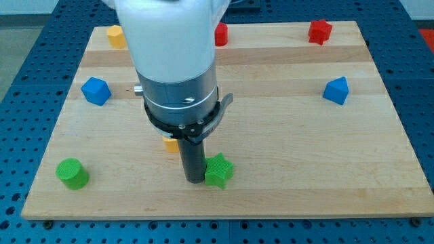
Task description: Move the green star to the bottom center of the board
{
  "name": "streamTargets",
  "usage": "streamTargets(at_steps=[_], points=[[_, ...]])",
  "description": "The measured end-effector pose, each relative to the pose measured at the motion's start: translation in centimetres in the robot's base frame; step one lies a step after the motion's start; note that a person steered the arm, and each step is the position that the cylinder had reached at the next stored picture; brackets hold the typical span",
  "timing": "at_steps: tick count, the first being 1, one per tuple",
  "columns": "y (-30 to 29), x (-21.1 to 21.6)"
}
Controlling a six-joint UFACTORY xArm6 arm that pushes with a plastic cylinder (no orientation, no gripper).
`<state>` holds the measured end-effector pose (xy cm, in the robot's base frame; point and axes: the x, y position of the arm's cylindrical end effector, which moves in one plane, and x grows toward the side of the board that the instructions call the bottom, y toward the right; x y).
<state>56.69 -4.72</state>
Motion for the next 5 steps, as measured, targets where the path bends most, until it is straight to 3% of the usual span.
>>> streamTargets(at_steps=[5], points=[[1.09, 0.00]])
